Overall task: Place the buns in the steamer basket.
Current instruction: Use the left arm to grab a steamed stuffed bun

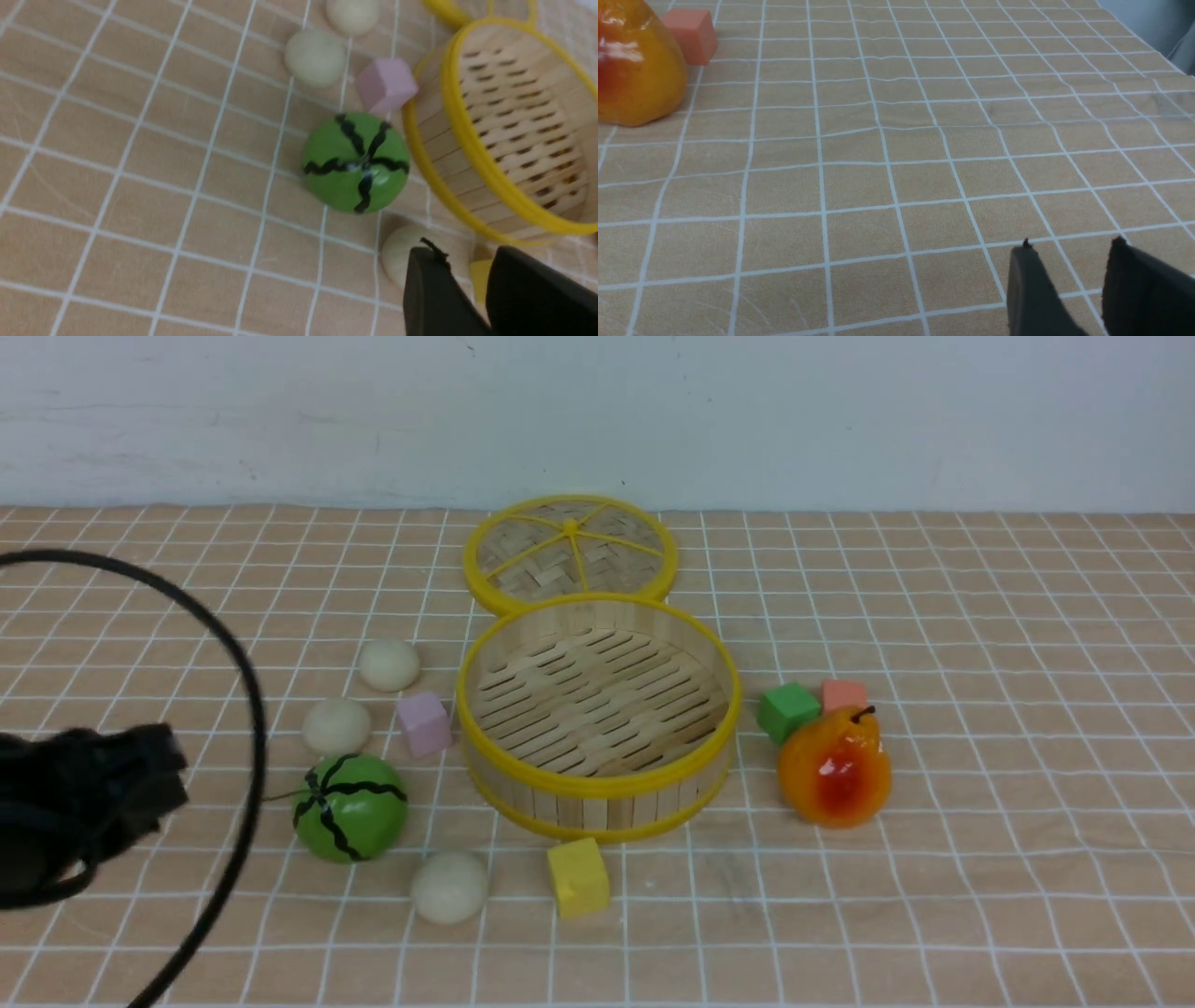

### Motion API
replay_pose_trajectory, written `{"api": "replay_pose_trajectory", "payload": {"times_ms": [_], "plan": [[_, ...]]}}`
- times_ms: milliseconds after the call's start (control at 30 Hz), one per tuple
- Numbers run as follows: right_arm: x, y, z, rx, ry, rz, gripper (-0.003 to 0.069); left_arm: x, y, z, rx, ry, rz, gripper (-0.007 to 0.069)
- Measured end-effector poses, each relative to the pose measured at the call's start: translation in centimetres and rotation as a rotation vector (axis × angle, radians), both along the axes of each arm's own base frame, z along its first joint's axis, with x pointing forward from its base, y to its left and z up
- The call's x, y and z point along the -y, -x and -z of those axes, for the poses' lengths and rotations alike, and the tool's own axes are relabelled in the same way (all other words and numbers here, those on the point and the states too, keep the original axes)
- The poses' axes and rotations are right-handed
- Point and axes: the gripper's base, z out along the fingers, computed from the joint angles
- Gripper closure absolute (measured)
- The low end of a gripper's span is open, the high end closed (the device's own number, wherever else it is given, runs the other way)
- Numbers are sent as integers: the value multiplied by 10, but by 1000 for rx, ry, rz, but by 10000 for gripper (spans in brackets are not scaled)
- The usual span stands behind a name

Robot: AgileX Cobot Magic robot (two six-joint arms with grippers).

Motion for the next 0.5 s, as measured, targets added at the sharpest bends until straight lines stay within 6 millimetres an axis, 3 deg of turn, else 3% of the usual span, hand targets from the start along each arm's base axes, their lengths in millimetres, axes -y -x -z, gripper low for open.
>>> {"api": "replay_pose_trajectory", "payload": {"times_ms": [100, 267, 500], "plan": [[0, 0, 0, 0, 0, 0, 418, 3, -15, 1, -82, -30, 35, 440], [0, 0, 0, 0, 0, 0, 418, 12, -60, -6, -235, -99, 129, 426], [0, 0, 0, 0, 0, 0, 418, 18, -117, 0, -288, -136, 153, 408]]}}
